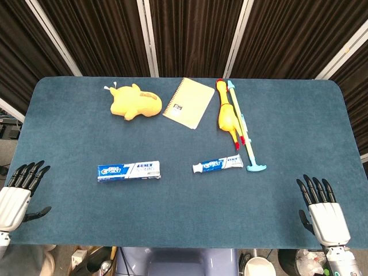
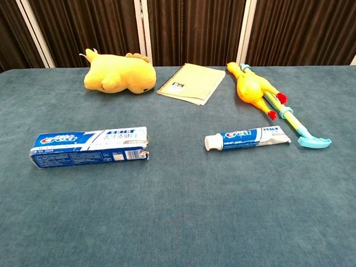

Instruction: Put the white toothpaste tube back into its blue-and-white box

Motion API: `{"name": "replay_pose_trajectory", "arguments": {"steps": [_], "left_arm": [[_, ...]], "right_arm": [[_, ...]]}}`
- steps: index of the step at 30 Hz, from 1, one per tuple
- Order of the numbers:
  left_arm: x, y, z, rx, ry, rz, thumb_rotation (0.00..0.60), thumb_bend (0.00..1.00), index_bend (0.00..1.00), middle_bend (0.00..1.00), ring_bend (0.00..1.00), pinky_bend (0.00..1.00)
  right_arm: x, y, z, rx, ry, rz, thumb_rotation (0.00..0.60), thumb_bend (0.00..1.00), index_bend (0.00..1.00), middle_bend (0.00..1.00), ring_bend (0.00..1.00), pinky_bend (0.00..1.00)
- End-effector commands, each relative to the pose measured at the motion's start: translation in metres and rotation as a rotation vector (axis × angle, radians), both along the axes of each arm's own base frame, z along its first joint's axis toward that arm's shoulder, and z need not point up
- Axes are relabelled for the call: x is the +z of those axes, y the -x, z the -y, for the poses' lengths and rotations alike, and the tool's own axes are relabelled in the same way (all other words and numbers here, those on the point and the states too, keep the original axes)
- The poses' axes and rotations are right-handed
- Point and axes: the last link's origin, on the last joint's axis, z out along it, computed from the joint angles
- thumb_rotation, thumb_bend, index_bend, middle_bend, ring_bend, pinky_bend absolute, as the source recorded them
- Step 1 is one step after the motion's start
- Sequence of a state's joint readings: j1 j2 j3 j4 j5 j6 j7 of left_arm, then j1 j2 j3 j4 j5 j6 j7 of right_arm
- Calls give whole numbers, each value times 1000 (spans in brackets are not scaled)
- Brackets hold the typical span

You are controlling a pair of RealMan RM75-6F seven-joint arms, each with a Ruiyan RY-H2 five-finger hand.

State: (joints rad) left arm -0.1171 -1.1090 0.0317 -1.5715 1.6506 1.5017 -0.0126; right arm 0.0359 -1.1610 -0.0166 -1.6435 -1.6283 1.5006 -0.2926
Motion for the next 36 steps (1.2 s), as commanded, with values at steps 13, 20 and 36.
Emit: {"name": "replay_pose_trajectory", "arguments": {"steps": [13,20,36], "left_arm": [[-3,-1,0,-5,13,-2,600,67,0,0,0,0],[-5,-3,-3,-10,22,-11,600,67,0,0,0,5],[-74,-68,-76,-30,143,-108,600,134,51,143,133,213]], "right_arm": [[3,0,-2,-4,8,4,600,422,0,0,0,0],[4,1,-2,-9,10,10,600,422,0,0,0,0],[5,-1,-3,-7,9,36,600,422,0,0,0,0]]}}
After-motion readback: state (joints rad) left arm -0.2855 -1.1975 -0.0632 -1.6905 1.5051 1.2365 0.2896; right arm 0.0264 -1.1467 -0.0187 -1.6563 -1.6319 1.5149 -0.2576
